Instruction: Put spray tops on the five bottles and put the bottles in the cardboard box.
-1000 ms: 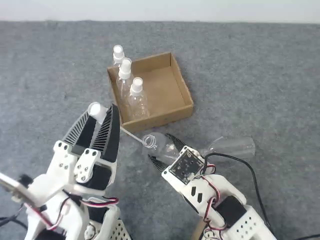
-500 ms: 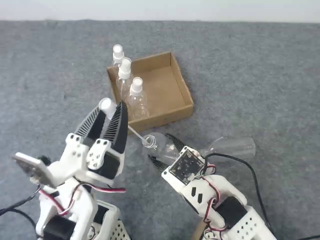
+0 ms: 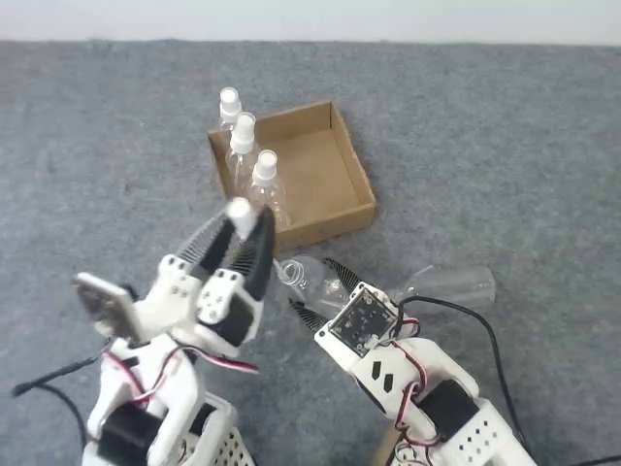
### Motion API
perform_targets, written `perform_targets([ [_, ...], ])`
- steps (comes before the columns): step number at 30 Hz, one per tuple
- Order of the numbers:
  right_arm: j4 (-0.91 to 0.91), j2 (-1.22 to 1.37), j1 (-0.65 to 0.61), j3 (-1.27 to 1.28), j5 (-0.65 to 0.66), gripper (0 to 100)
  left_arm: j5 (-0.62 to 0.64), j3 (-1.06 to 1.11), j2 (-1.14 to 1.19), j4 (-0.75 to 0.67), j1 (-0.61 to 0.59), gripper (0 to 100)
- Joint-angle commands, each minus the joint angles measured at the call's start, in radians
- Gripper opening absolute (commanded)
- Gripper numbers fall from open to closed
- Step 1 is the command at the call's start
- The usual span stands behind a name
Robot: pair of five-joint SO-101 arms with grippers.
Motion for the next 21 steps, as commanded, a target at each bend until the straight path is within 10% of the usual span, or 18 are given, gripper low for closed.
perform_targets([
  [1,-0.022,-0.016,0.018,0.003,0.009,0.6,-0.075,0.018,-0.02,-0.032,0.083,2],
  [21,-0.021,-0.016,0.114,0.009,0.005,0.6,-0.091,-0.038,-0.018,0.164,0.1,16],
])
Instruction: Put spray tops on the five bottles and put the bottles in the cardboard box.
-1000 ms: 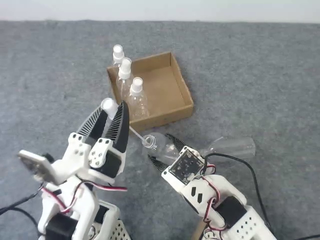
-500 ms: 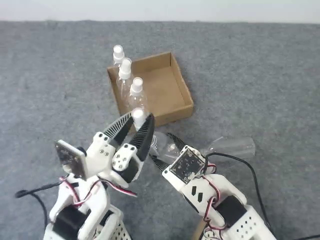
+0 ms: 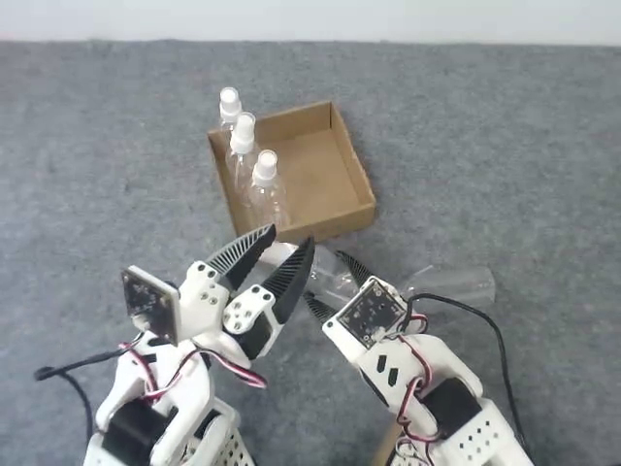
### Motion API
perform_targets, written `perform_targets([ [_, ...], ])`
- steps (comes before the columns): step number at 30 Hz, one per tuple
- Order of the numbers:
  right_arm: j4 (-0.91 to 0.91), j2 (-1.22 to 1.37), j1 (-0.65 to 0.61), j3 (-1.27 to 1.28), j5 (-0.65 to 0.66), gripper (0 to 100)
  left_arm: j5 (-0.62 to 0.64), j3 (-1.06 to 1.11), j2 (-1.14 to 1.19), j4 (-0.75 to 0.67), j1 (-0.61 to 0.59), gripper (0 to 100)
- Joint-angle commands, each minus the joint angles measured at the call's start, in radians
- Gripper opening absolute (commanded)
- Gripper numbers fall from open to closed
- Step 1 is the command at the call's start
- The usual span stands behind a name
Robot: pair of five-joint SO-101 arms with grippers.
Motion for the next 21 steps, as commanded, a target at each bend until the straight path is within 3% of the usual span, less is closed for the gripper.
perform_targets([
  [1,-0.021,-0.016,0.042,0.011,0.003,0.6,-0.012,-0.082,-0.018,0.086,-0.002,16],
  [8,-0.021,-0.016,0.042,0.018,0.005,0.6,-0.012,-0.13,-0.018,0.127,-0.011,16],
  [16,-0.021,-0.016,0.039,0.009,0.005,0.6,-0.003,-0.13,-0.018,0.048,-0.215,15],
  [21,-0.021,-0.016,0.036,0.008,0.005,0.6,-0.003,-0.125,-0.018,0.04,-0.245,15],
])
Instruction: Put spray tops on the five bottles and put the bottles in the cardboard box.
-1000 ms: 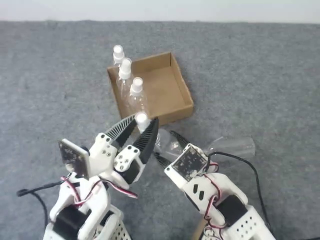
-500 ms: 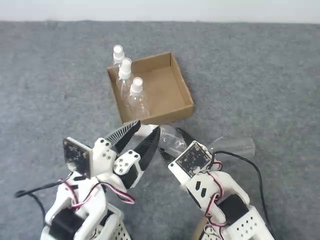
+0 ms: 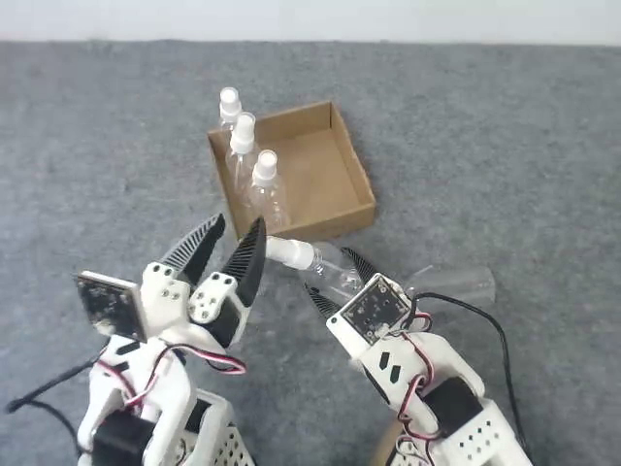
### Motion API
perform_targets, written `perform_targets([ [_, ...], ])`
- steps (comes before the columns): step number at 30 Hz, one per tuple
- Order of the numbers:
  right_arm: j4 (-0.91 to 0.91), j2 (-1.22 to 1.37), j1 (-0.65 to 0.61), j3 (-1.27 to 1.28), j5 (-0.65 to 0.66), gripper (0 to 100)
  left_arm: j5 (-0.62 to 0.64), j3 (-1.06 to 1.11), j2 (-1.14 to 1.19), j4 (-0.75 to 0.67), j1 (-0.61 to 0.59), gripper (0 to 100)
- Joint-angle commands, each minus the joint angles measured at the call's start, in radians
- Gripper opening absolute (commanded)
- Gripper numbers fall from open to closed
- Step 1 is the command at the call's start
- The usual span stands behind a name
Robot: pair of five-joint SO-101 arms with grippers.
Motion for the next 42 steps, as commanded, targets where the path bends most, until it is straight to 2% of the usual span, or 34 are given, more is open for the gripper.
perform_targets([
  [1,-0.021,-0.016,0.01,0.008,0.005,0.6,0.0,-0.051,-0.018,-0.037,-0.021,15],
  [6,-0.021,-0.016,0.008,0.006,0.006,0.6,0.0,-0.031,-0.018,-0.054,-0.023,15],
  [16,-0.021,-0.016,-0.027,-0.014,0.005,0.6,0.0,0.14,-0.018,-0.227,-0.012,15],
  [24,-0.019,-0.016,-0.074,-0.011,0.008,0.6,-0.014,0.18,-0.018,-0.232,0.126,15],
  [29,-0.019,-0.016,-0.074,-0.011,0.009,0.6,-0.075,0.177,-0.018,-0.227,0.184,15],
  [42,-0.021,-0.016,-0.065,-0.006,0.011,0.6,-0.072,0.007,-0.018,-0.133,0.008,15],
])
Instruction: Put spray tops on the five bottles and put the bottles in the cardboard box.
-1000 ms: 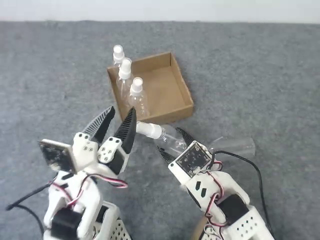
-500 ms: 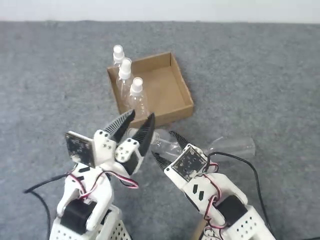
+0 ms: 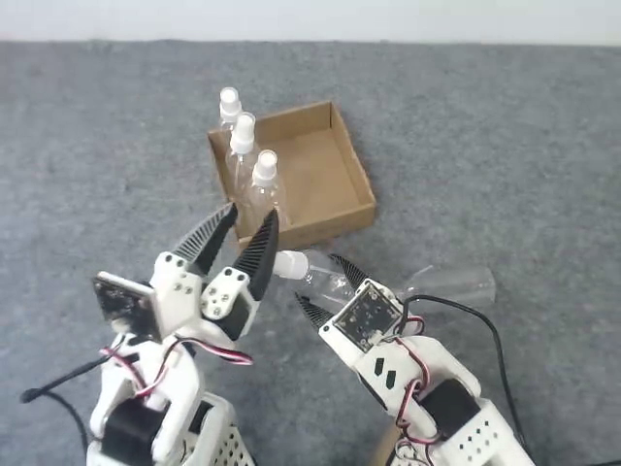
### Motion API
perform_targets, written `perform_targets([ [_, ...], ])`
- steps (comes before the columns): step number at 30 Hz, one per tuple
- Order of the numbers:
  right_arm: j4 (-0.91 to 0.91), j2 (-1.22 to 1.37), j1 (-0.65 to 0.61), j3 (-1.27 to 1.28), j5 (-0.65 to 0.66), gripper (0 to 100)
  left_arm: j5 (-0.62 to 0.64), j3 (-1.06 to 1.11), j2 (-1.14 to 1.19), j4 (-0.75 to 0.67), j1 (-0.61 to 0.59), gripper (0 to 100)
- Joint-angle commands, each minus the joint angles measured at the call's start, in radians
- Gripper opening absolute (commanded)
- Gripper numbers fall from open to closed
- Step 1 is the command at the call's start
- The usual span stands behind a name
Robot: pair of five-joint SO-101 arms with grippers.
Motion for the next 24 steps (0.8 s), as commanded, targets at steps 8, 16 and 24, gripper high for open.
perform_targets([
  [8,-0.028,-0.016,0.024,-0.014,0.011,0.6,0.12,-0.015,-0.018,0.011,-0.178,15],
  [16,-0.021,-0.016,0.022,-0.032,0.005,0.6,0.133,0.125,-0.018,-0.077,-0.095,15],
  [24,-0.021,-0.016,0.021,-0.028,0.005,0.6,-0.006,0.223,-0.018,-0.187,0.051,15],
])
